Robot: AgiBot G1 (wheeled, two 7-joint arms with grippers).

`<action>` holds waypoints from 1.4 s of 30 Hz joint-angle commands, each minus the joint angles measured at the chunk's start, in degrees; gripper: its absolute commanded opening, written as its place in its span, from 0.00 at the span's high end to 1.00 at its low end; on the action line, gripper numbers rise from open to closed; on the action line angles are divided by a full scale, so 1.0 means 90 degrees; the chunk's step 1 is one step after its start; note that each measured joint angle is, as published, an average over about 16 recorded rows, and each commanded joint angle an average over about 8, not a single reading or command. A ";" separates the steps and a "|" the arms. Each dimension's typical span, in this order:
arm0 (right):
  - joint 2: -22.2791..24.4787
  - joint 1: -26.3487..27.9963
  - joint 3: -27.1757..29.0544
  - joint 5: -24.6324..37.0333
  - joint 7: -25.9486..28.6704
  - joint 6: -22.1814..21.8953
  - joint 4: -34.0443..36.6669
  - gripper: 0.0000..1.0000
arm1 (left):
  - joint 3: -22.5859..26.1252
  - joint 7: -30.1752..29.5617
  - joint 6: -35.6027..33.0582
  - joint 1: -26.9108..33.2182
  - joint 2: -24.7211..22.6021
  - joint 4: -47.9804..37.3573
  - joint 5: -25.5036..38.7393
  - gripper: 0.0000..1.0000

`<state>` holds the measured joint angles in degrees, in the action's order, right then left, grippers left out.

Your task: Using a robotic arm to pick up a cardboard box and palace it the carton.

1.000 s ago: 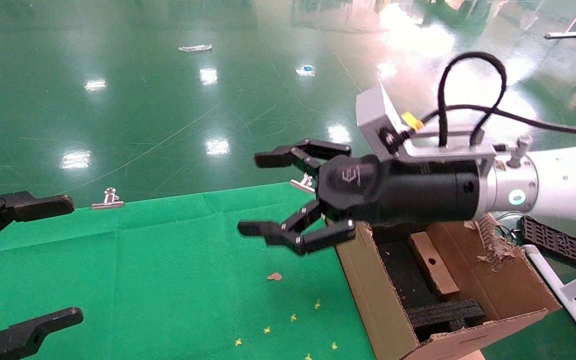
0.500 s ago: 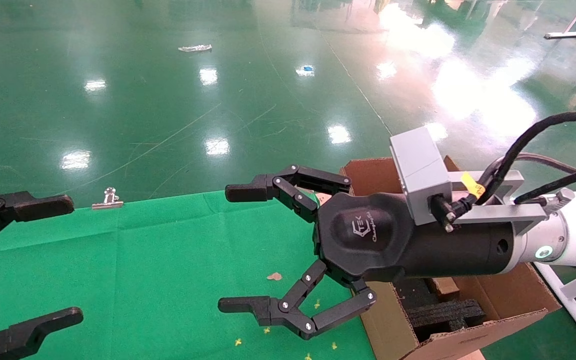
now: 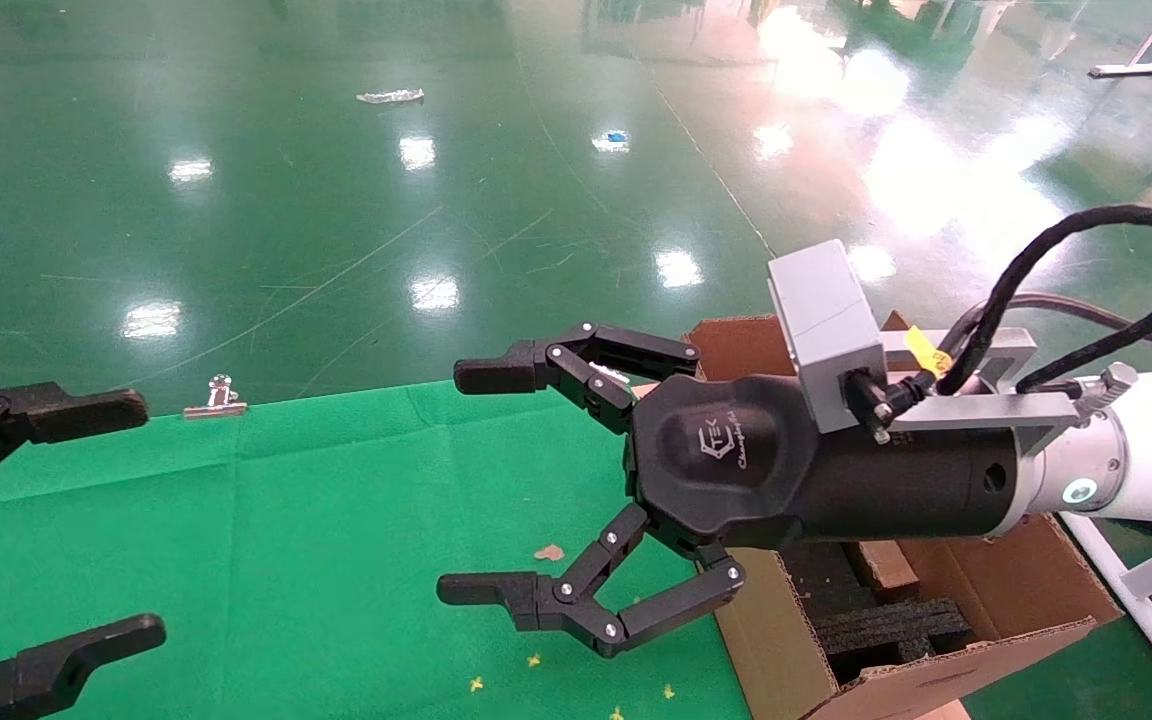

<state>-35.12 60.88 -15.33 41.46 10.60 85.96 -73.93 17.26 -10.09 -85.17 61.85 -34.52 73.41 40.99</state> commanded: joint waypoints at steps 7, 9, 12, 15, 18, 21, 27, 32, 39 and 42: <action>0.0007 0.0053 -0.0054 0.0031 0.0016 -0.0023 0.0029 0.00 | 0.0000 0.0000 0.0000 0.0000 0.0000 0.0000 0.0000 0.00; 0.0008 0.0061 -0.0062 0.0037 0.0018 -0.0026 0.0032 0.00 | 0.0000 0.0000 0.0000 0.0000 0.0000 0.0000 0.0000 0.00; 0.0009 0.0070 -0.0071 0.0042 0.0020 -0.0030 0.0038 0.00 | 0.0000 0.0000 0.0000 0.0000 0.0000 0.0000 0.0000 0.00; 0.0010 0.0078 -0.0080 0.0045 0.0022 -0.0032 0.0042 0.00 | 0.0000 0.0000 0.0000 0.0000 0.0000 0.0000 0.0000 0.00; 0.0011 0.0084 -0.0086 0.0047 0.0023 -0.0034 0.0045 0.00 | 0.0000 0.0000 0.0000 0.0000 0.0000 0.0000 0.0000 0.00; 0.0012 0.0088 -0.0090 0.0048 0.0024 -0.0035 0.0047 0.00 | 0.0000 0.0000 -0.0001 0.0000 0.0000 0.0000 0.0000 0.00; 0.0015 0.0094 -0.0097 0.0050 0.0027 -0.0037 0.0050 0.00 | 0.0000 0.0000 -0.0001 0.0000 0.0000 0.0000 0.0000 0.00; 0.0016 0.0096 -0.0099 0.0052 0.0029 -0.0039 0.0052 0.00 | 0.0000 0.0000 -0.0001 0.0000 0.0000 0.0000 0.0000 0.00; 0.0016 0.0099 -0.0102 0.0054 0.0031 -0.0041 0.0055 0.00 | 0.0000 0.0000 -0.0001 0.0000 0.0000 0.0000 0.0000 0.00; 0.0016 0.0100 -0.0103 0.0055 0.0031 -0.0042 0.0056 0.00 | 0.0000 0.0000 -0.0001 0.0000 0.0000 0.0000 0.0000 0.00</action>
<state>-34.98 61.77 -16.26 41.95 10.88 85.59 -73.43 17.26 -10.09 -85.18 61.85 -34.52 73.41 41.00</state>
